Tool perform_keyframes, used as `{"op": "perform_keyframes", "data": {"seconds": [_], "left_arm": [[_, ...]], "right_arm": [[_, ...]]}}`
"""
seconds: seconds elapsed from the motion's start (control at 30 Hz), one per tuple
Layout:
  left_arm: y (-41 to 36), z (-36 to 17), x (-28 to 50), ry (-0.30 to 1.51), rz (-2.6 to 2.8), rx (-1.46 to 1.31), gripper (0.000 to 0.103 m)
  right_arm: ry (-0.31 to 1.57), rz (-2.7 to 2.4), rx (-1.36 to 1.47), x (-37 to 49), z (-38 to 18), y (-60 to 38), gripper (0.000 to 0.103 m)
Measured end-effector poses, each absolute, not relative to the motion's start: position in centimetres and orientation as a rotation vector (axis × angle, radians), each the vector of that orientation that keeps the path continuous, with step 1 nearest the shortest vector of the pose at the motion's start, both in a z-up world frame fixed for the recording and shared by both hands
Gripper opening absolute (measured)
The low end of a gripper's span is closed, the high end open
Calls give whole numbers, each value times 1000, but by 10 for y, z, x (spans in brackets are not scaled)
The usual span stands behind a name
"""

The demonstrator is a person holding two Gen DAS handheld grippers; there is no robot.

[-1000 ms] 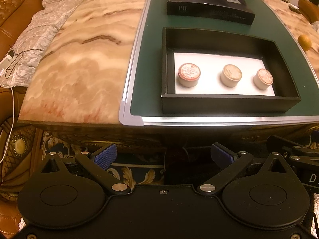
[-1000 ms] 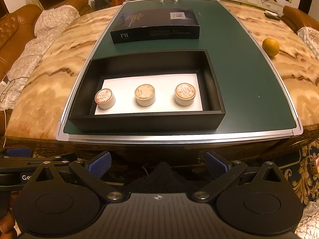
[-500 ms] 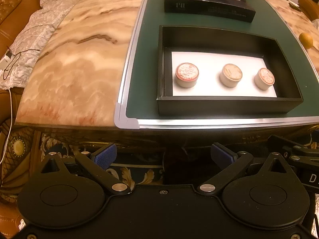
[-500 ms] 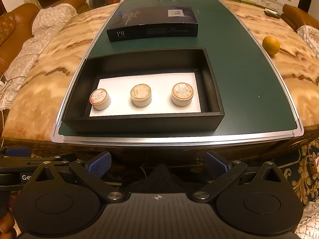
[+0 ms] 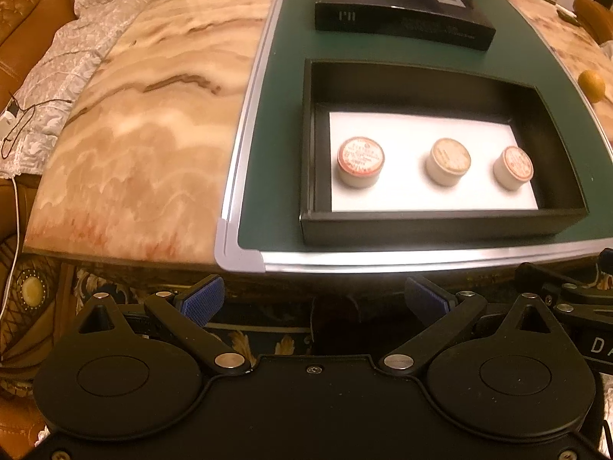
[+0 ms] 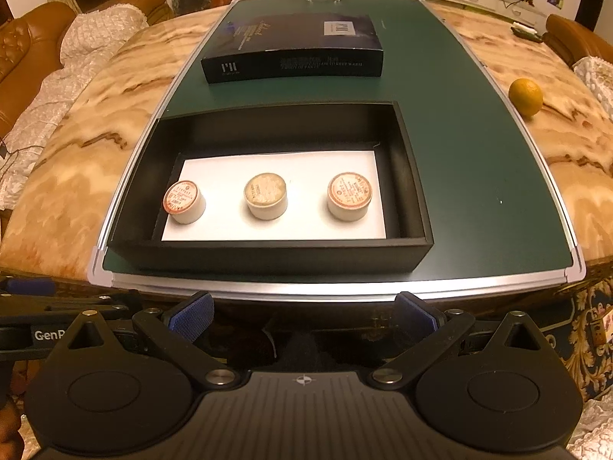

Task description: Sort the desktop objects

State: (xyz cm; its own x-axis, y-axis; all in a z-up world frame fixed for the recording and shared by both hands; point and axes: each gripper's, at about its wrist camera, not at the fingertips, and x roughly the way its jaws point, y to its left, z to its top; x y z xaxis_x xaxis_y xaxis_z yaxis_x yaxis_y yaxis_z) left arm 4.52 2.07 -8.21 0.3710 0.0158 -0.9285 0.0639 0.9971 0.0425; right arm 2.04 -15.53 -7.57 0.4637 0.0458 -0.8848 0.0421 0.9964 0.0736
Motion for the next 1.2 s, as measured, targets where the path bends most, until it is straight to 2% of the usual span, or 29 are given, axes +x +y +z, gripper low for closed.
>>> {"op": "perform_keyframes", "data": {"seconds": [0.63, 1.2], "left_arm": [[15, -86, 95, 1178, -58, 104, 102], [3, -91, 186, 1148, -65, 98, 102]], "right_arm": [[1042, 32, -1, 72, -71, -158, 103], [988, 24, 30, 164, -79, -185, 103]]}}
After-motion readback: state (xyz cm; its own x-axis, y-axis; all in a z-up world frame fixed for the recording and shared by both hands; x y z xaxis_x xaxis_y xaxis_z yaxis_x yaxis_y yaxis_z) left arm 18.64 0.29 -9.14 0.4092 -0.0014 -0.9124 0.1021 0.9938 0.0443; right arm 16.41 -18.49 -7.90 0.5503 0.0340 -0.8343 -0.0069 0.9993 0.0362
